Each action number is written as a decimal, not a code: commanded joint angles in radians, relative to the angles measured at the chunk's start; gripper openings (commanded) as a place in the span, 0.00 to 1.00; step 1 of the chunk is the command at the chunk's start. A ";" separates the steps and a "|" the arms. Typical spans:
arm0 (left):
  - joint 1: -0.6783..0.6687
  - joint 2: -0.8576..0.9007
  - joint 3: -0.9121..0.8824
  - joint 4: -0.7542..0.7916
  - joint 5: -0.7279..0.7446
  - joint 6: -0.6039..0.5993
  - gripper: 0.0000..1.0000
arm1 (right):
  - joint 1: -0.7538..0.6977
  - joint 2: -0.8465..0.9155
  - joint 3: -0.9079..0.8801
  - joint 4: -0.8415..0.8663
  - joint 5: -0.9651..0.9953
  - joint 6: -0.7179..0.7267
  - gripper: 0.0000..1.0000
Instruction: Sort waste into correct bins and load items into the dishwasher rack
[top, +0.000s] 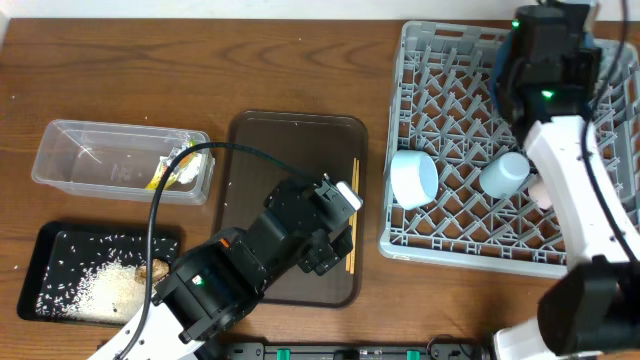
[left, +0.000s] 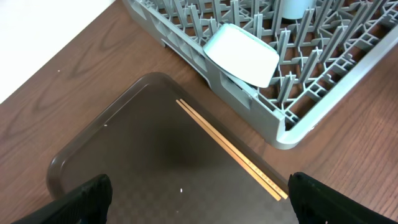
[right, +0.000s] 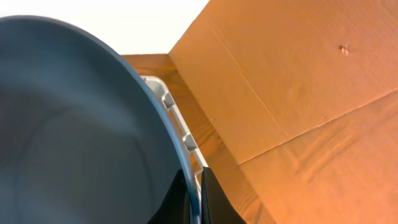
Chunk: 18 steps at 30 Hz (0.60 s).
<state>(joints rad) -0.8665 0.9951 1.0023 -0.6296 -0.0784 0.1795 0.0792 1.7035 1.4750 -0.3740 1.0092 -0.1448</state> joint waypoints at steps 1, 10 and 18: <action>0.002 0.004 0.017 -0.002 -0.005 -0.010 0.91 | 0.022 0.027 0.002 0.044 0.094 -0.089 0.01; 0.002 0.004 0.017 -0.002 -0.005 -0.010 0.91 | 0.056 0.098 0.002 0.160 0.139 -0.258 0.01; 0.002 0.004 0.017 -0.002 -0.005 -0.010 0.91 | 0.094 0.132 0.002 0.170 0.138 -0.284 0.01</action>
<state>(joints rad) -0.8665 0.9951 1.0023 -0.6296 -0.0784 0.1795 0.1486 1.8210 1.4750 -0.2096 1.1175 -0.3981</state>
